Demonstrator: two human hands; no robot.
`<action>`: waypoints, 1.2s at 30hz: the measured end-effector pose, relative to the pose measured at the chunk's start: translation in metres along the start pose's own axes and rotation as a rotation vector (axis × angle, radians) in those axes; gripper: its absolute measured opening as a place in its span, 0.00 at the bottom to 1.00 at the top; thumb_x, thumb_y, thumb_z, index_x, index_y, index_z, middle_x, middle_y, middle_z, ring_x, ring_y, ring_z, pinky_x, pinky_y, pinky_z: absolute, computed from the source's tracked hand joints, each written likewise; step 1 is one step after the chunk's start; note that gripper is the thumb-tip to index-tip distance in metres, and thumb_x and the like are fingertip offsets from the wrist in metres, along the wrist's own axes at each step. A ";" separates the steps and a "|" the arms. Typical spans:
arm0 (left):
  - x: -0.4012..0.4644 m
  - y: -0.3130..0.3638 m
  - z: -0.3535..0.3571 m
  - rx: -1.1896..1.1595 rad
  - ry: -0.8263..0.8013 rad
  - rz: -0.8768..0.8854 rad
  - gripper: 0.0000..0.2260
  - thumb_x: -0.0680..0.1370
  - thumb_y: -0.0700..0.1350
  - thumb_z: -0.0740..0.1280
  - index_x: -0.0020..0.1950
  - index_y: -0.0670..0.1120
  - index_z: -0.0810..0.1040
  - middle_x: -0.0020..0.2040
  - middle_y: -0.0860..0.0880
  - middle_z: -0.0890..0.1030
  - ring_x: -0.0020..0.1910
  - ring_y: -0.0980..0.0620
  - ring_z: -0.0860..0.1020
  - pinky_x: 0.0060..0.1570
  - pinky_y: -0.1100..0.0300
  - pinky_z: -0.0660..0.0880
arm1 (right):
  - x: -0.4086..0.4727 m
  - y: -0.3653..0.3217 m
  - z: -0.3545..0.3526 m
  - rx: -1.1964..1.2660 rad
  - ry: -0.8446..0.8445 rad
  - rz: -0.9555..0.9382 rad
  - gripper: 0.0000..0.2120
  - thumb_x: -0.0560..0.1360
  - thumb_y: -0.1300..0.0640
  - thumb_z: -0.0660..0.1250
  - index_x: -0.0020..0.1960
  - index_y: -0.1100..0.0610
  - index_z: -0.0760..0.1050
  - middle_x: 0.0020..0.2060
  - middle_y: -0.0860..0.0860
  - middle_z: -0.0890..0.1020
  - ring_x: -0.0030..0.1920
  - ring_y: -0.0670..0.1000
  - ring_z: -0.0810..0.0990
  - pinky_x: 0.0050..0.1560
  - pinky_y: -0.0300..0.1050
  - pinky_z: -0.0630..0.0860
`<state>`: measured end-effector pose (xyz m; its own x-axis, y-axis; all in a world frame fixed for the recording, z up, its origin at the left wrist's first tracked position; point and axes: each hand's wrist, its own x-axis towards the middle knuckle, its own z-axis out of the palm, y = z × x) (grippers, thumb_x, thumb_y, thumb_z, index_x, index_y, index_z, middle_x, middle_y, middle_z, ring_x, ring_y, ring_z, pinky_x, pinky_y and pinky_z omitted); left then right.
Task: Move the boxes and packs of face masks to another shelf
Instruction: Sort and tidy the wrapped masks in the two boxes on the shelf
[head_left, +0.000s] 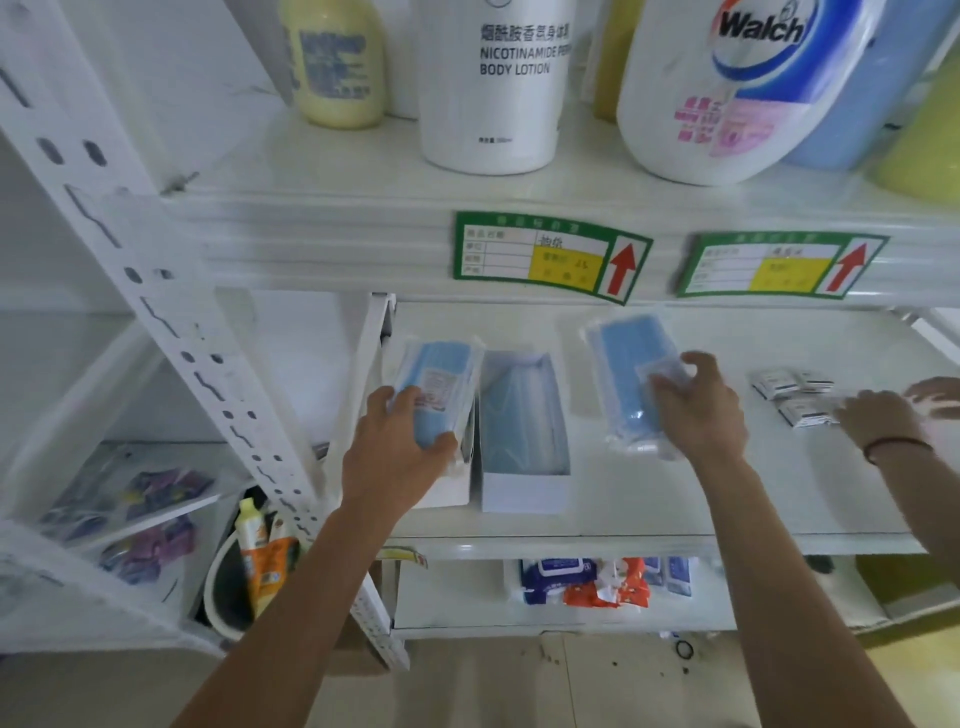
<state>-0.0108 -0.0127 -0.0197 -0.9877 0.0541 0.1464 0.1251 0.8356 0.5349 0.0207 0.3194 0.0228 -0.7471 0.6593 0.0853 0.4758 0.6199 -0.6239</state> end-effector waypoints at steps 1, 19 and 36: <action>-0.001 0.000 -0.001 -0.032 0.008 0.001 0.29 0.72 0.61 0.66 0.70 0.53 0.67 0.70 0.51 0.67 0.59 0.46 0.76 0.47 0.47 0.81 | -0.005 0.013 0.011 -0.008 -0.037 0.046 0.22 0.77 0.46 0.65 0.69 0.49 0.67 0.61 0.59 0.80 0.58 0.63 0.79 0.54 0.54 0.73; -0.014 0.110 0.023 -0.272 0.090 0.321 0.24 0.76 0.60 0.68 0.69 0.51 0.70 0.73 0.49 0.68 0.62 0.48 0.77 0.47 0.51 0.83 | -0.035 -0.058 0.009 0.850 -0.613 0.091 0.24 0.78 0.42 0.68 0.57 0.63 0.82 0.48 0.61 0.86 0.45 0.59 0.86 0.44 0.52 0.83; -0.016 -0.006 0.014 -0.126 0.178 0.422 0.05 0.78 0.46 0.67 0.47 0.49 0.82 0.44 0.55 0.83 0.44 0.54 0.79 0.47 0.51 0.78 | -0.008 0.037 0.075 0.022 -0.364 0.104 0.14 0.79 0.53 0.66 0.60 0.61 0.75 0.54 0.60 0.81 0.47 0.58 0.79 0.44 0.46 0.75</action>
<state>0.0031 -0.0109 -0.0372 -0.8183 0.2711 0.5068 0.5331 0.6876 0.4930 0.0093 0.3045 -0.0592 -0.8133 0.5213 -0.2584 0.5506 0.5461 -0.6314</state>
